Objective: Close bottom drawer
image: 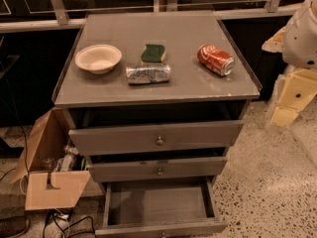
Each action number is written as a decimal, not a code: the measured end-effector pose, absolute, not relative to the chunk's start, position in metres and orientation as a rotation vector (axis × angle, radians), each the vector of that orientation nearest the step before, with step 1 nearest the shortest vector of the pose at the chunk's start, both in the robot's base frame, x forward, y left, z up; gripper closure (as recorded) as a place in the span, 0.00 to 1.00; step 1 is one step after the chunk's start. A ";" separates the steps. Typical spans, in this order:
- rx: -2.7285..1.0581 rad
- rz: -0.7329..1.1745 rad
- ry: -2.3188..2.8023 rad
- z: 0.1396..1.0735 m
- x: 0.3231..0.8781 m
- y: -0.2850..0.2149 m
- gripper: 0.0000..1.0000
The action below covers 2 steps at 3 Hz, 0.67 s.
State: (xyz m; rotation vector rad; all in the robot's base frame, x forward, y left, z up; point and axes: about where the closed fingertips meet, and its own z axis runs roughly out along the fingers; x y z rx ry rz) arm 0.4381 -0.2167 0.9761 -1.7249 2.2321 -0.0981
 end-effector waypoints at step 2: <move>-1.725 -0.098 2.232 0.976 0.438 -0.217 0.09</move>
Offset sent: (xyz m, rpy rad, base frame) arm 0.0000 0.0000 0.0000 0.0000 0.0000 0.0000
